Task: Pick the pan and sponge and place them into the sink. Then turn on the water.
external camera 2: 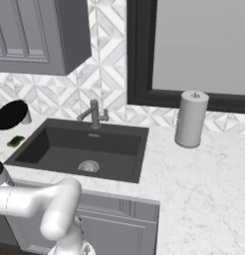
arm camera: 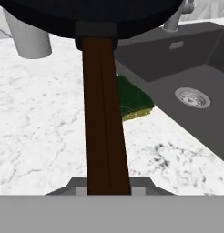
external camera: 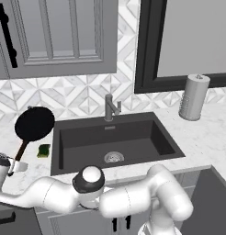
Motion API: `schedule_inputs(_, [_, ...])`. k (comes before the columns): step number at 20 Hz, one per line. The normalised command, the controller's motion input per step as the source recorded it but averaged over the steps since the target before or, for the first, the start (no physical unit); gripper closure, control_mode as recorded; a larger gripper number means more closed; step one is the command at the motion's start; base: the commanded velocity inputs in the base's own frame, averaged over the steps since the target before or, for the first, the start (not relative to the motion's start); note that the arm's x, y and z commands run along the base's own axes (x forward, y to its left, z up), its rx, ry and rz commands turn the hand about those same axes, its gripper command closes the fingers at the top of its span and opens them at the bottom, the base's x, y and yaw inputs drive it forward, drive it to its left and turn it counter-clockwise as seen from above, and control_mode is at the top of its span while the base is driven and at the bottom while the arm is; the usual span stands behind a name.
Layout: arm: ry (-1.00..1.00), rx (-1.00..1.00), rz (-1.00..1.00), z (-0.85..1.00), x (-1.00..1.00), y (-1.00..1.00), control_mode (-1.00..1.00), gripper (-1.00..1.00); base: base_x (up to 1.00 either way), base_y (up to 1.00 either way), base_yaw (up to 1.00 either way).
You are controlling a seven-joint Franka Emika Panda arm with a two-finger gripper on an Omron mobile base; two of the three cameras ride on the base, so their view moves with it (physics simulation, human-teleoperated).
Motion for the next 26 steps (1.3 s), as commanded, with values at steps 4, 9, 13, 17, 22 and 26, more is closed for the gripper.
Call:
schedule_inputs(4, [-0.15, 0.14, 0.00, 0.24, 0.00, -1.00, -1.00, 1.00, 0.00, 0.00, 0.00])
schedule_inputs(9, [-0.04, 0.20, 0.00, 0.19, -0.01, -1.00, -1.00, 1.00, 0.00, 0.00, 0.00])
schedule_inputs(13, [0.00, 0.28, -0.03, 0.48, -0.17, -1.00, -1.00, 1.00, 0.00, 0.00, 0.00])
schedule_inputs(17, [0.00, 0.34, -0.24, 0.31, -0.21, -0.78, -1.00, 1.00, 0.00, 0.00, 0.00])
schedule_inputs(22, [0.00, 0.36, -0.33, 0.17, -0.12, -0.44, -1.00, 1.00, 0.00, 0.00, 0.00])
schedule_inputs(26, [0.00, 0.23, -0.25, 0.17, 0.01, -0.35, -1.00, 1.00, 0.00, 0.00, 0.00])
